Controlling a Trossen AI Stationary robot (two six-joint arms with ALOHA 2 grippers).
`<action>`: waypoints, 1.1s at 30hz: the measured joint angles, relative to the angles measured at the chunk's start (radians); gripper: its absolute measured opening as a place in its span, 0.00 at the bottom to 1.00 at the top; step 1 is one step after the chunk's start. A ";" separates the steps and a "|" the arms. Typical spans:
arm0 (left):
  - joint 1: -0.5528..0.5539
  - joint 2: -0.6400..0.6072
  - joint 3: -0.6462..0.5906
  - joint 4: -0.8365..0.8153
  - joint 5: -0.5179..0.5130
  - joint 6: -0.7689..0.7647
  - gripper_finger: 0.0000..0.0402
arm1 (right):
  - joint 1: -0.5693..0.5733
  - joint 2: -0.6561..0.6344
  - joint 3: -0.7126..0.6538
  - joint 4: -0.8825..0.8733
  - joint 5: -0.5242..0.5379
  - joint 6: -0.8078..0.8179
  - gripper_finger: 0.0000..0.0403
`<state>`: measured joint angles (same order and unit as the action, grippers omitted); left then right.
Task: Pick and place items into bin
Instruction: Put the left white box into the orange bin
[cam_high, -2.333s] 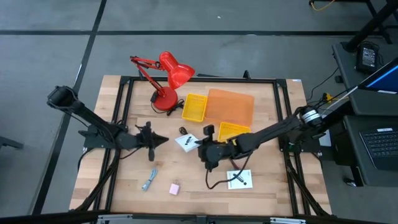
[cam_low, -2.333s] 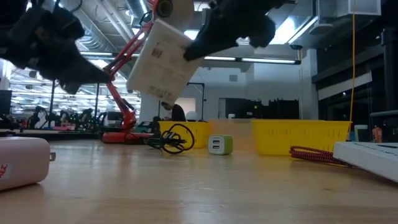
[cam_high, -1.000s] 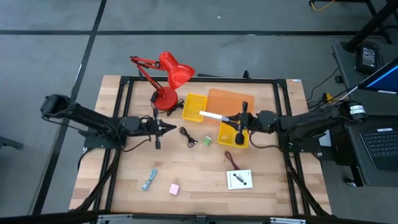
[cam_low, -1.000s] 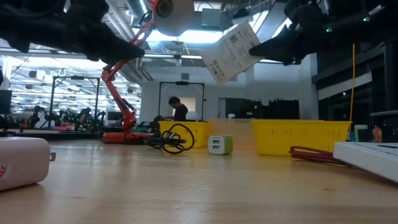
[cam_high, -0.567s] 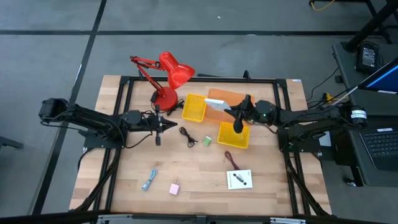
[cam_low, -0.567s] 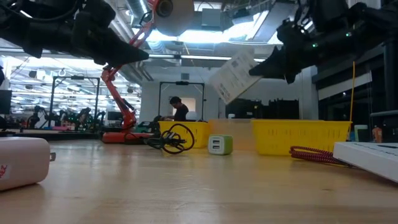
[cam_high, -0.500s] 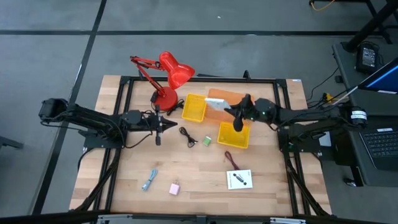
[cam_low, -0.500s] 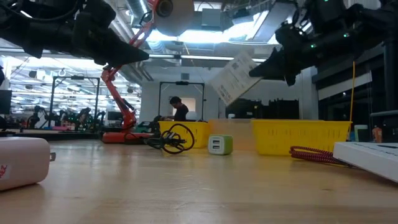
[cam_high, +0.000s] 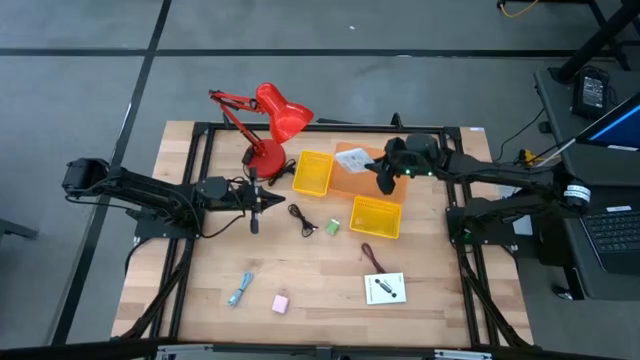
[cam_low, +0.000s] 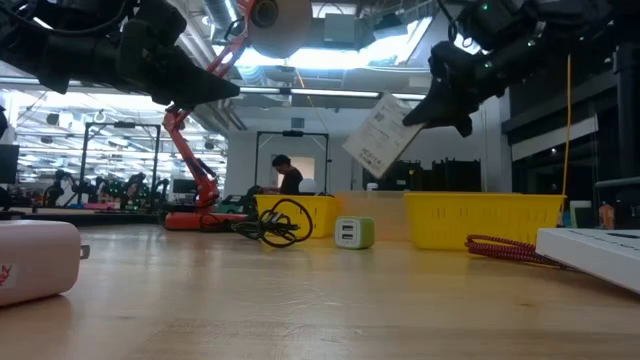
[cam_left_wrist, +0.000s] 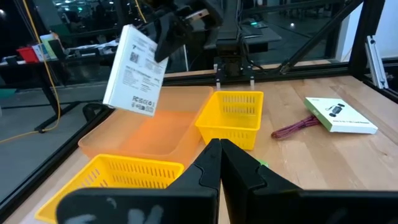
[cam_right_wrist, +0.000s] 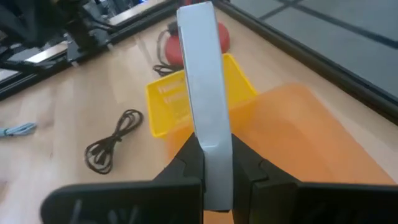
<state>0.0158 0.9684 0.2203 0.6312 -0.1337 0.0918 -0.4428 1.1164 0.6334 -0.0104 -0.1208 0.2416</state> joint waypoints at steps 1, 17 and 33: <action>0.000 0.000 0.000 0.000 -0.001 -0.001 0.00 | -0.020 0.000 0.000 -0.011 -0.016 0.007 0.05; -0.001 0.000 0.000 0.000 -0.002 -0.045 0.00 | -0.171 0.000 -0.021 -0.079 -0.232 0.146 0.05; -0.001 0.000 0.000 0.001 -0.002 -0.052 0.00 | -0.170 0.001 -0.231 0.226 -0.194 0.275 0.05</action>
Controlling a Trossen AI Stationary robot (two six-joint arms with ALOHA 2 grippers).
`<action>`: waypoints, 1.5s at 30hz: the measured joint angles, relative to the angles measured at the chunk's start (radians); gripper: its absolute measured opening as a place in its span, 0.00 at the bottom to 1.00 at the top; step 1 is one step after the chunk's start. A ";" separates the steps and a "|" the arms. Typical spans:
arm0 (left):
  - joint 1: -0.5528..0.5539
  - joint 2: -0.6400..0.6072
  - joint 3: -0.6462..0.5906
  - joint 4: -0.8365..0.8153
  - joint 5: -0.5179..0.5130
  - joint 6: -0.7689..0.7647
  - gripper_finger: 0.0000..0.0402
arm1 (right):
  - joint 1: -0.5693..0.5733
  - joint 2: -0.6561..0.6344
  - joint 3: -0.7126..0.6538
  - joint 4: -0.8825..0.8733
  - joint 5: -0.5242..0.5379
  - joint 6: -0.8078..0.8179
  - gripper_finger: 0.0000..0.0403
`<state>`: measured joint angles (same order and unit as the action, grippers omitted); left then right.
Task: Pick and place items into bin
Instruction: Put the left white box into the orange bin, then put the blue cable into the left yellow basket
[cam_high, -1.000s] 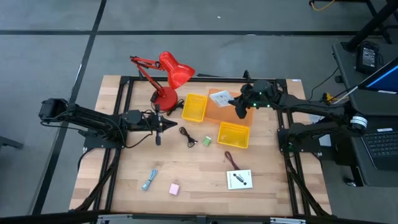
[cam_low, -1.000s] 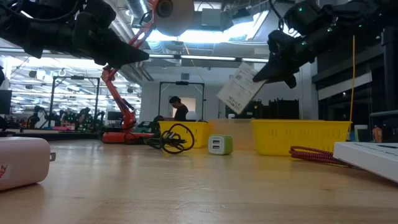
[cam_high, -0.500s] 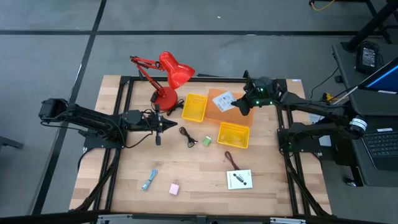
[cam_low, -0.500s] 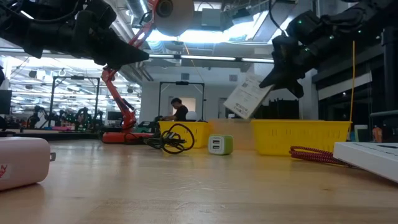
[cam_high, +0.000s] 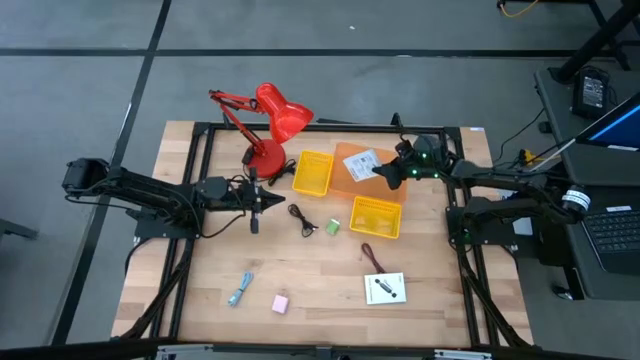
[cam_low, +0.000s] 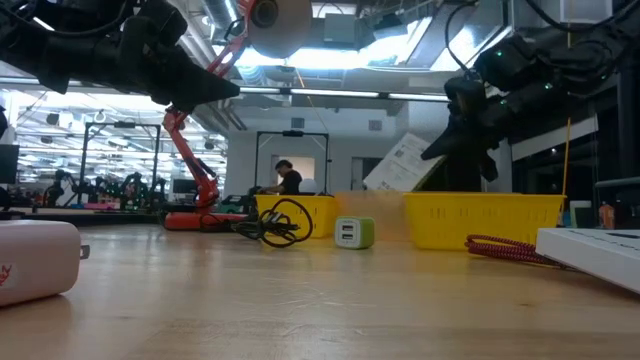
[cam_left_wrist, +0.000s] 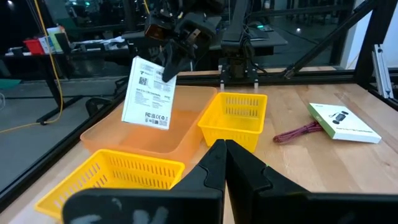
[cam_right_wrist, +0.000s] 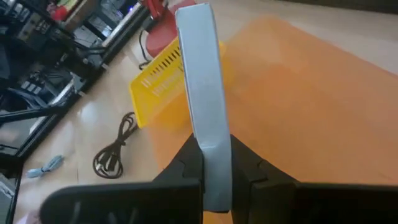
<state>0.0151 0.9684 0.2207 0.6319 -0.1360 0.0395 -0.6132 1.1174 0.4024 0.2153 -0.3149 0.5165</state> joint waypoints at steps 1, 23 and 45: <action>0.000 0.000 0.000 0.000 0.000 0.000 0.00 | 0.000 0.003 -0.003 -0.004 0.006 0.000 0.05; 0.000 0.000 0.001 0.031 -0.001 0.025 0.00 | 0.002 0.205 -0.002 0.138 0.006 -0.024 0.17; 0.000 0.000 0.001 0.031 0.000 0.025 0.00 | 0.002 0.180 0.090 0.207 0.006 -0.137 0.23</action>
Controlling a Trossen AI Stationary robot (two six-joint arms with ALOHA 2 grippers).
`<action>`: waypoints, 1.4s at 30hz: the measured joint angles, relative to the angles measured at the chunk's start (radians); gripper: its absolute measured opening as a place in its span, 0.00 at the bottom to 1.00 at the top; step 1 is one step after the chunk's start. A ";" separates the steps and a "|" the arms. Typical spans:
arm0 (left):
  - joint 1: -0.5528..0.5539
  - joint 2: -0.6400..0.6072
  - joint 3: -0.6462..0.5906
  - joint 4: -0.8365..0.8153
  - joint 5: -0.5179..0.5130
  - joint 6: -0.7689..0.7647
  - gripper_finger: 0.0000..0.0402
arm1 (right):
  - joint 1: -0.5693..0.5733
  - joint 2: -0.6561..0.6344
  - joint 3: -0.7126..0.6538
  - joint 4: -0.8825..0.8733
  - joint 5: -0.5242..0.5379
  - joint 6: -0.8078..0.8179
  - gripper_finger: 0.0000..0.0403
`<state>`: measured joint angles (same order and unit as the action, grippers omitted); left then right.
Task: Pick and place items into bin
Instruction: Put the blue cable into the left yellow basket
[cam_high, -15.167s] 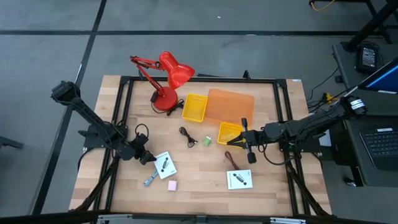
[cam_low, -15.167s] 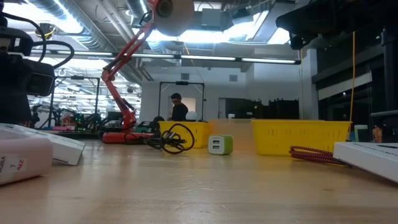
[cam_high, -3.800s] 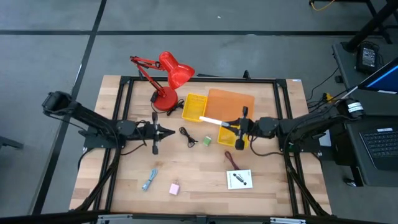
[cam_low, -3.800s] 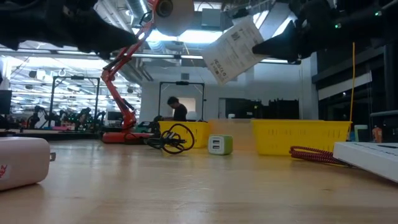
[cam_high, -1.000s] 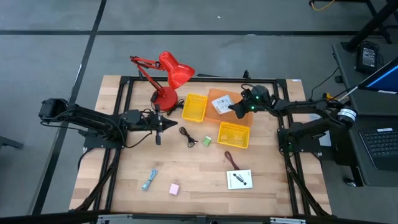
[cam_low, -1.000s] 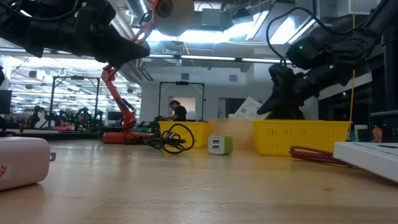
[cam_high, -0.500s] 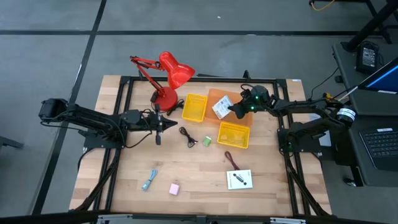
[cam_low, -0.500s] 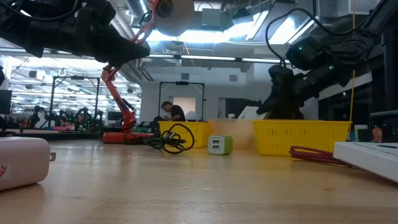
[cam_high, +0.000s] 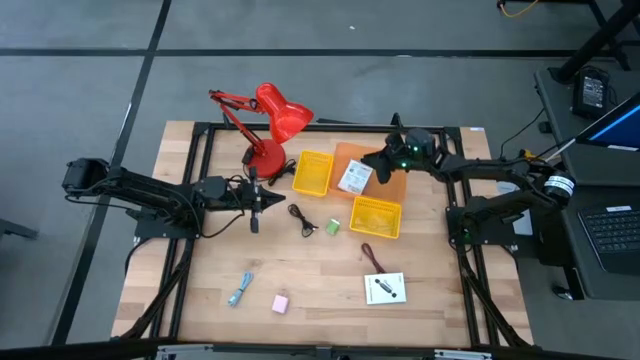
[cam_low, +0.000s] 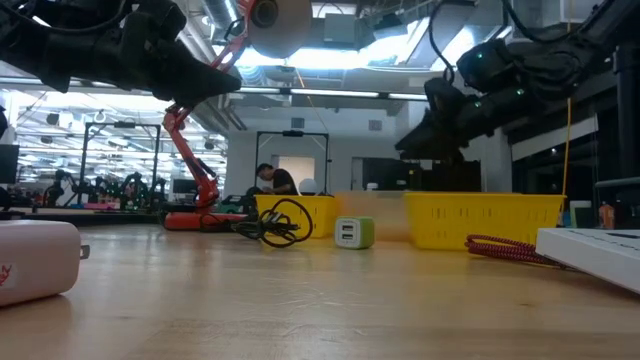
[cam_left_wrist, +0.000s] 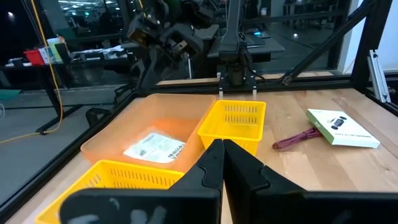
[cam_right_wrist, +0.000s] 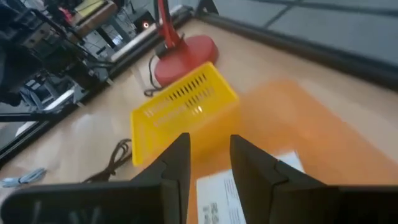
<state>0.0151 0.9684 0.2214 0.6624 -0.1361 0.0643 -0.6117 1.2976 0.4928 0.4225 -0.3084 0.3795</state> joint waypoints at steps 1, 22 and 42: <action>0.000 0.000 0.000 0.000 0.000 0.000 0.00 | 0.000 0.000 0.008 -0.001 0.000 -0.013 0.23; -0.046 0.000 -0.001 -0.090 0.094 -0.079 0.00 | 0.284 -0.007 0.195 -0.232 0.054 -0.357 0.00; -0.468 0.000 0.235 -0.484 -0.281 -0.328 0.00 | 0.757 -0.042 0.213 -0.218 0.300 -0.364 0.00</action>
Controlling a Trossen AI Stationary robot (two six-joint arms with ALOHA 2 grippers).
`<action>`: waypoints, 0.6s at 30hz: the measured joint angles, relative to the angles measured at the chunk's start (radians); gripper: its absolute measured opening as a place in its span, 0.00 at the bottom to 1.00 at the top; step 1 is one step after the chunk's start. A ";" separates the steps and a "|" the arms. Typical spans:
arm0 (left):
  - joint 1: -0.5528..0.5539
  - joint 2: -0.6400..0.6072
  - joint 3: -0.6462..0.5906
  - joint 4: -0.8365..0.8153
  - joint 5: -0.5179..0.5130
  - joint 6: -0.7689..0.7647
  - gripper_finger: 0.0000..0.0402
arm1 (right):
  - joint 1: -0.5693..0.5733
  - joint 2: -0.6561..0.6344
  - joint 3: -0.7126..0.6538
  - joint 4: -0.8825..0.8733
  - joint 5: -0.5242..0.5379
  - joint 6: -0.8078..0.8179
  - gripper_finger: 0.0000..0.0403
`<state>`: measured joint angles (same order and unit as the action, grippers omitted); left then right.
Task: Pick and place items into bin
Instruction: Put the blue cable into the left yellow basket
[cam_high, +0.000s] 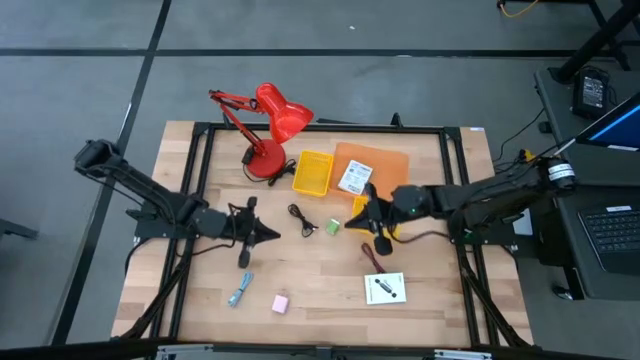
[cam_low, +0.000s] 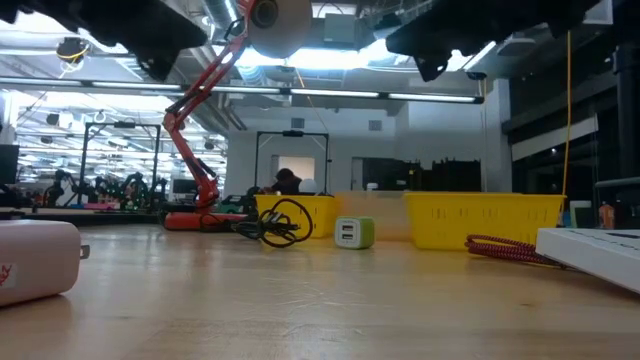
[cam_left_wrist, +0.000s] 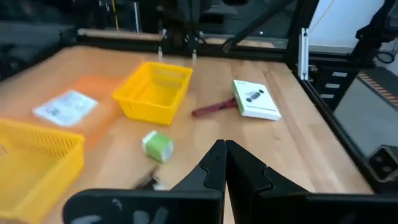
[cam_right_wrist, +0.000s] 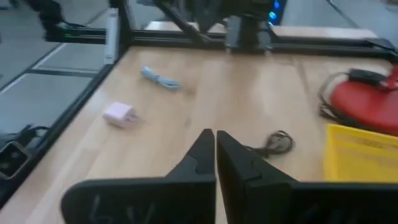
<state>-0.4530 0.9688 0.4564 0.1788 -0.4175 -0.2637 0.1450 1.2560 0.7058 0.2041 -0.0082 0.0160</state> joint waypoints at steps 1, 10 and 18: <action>-0.022 0.000 0.005 -0.020 -0.013 -0.030 0.00 | 0.011 0.001 -0.017 0.037 0.000 0.000 0.00; -0.131 0.089 0.170 -0.304 -0.010 -0.304 0.00 | 0.029 0.001 -0.126 0.190 0.000 0.002 0.00; -0.131 0.291 0.505 -0.900 0.132 -0.664 0.00 | 0.029 0.001 -0.155 0.257 0.023 -0.035 0.00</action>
<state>-0.5838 1.2593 0.9611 -0.7216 -0.2859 -0.9274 0.1738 1.2568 0.5507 0.4613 0.0151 -0.0191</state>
